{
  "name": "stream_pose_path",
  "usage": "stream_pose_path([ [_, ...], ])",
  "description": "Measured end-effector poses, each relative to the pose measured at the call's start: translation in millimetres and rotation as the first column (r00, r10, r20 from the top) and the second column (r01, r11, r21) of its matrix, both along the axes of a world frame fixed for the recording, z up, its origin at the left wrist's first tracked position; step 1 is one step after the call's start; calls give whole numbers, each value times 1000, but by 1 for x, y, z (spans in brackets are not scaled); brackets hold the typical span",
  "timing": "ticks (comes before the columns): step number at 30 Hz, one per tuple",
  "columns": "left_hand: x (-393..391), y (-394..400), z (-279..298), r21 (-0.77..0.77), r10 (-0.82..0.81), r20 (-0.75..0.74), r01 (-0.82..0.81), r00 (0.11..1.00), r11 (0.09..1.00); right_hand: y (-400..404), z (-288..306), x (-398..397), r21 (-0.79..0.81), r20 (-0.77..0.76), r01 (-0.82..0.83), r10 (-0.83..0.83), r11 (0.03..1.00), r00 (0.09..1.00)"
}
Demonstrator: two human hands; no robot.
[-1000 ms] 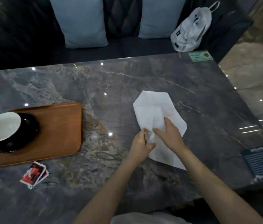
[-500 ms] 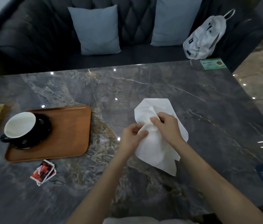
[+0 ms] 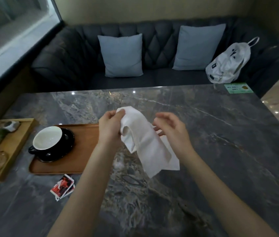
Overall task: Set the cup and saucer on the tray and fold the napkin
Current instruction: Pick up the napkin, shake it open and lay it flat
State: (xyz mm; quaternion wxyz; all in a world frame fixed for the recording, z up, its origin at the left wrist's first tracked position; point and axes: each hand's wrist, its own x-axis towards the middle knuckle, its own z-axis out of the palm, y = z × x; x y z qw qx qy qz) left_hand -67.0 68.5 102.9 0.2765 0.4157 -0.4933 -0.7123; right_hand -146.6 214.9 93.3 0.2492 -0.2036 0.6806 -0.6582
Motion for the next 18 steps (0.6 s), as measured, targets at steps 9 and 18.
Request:
stream_pose_path([
  [9, 4, -6, 9, 150, 16, -73, -5, 997, 989, -22, 2, 22, 188, -543, -88, 178, 978, 821],
  [18, 4, 6, 34, -458, -295, 177, 344, 939, 820, -40, 63, -8, 110, -494, -121, 160, 987, 854],
])
